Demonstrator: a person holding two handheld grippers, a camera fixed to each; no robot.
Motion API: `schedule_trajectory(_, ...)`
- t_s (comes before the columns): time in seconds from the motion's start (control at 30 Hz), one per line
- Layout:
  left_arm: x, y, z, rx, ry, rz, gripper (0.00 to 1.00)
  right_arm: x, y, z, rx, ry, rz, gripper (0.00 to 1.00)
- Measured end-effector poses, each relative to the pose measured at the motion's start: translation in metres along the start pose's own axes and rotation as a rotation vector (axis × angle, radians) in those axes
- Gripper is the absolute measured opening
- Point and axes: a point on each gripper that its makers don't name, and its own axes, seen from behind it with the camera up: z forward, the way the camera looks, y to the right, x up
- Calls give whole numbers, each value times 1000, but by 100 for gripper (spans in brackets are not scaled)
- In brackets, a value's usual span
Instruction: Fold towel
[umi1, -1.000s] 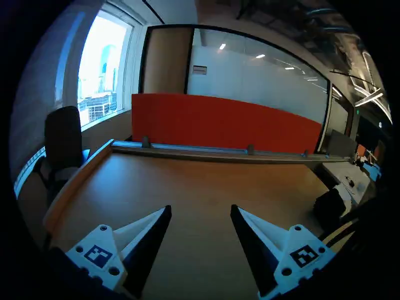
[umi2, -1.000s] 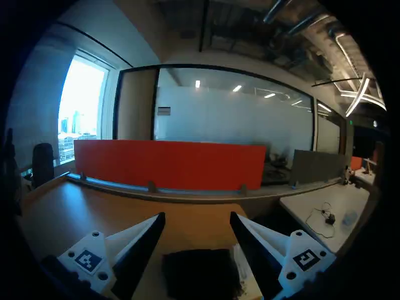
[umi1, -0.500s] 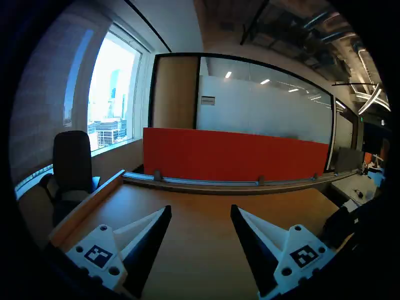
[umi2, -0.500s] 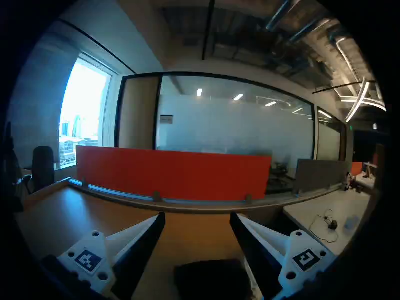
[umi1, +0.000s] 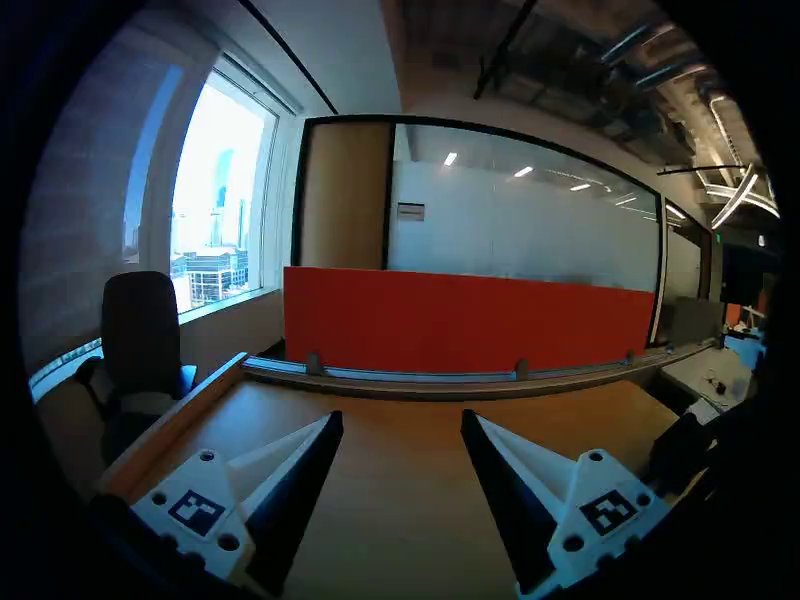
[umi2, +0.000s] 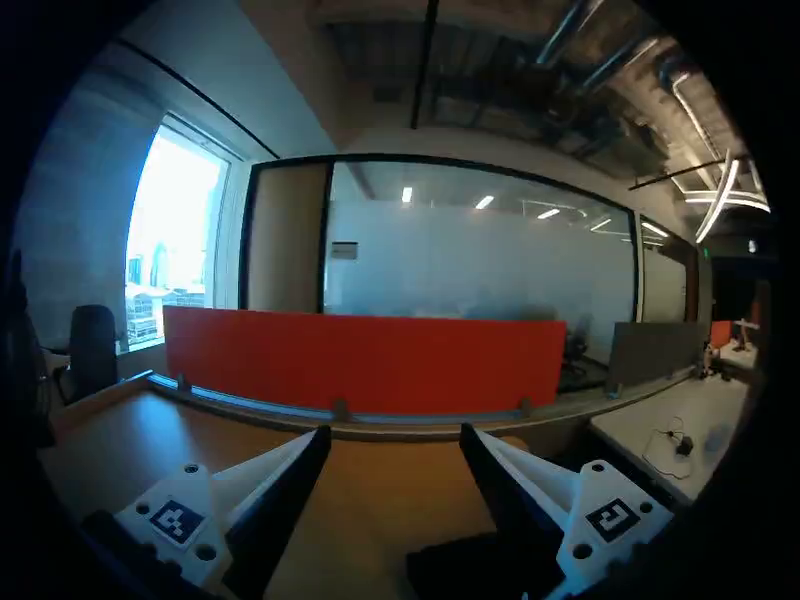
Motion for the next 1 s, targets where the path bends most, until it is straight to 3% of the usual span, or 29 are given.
schedule_trajectory(0.37, 10, -15, 9, -6, 26, 33, 87, 2, -51, 12, 20, 13, 35, 100)
schedule_trajectory(0.67, 5, -21, 15, -9, 26, 32, 87, 4, -66, 15, 18, 11, 55, 100)
schedule_trajectory(1.0, -21, -24, 21, -5, 21, 45, 87, -12, -76, 17, 1, 4, 57, 100)
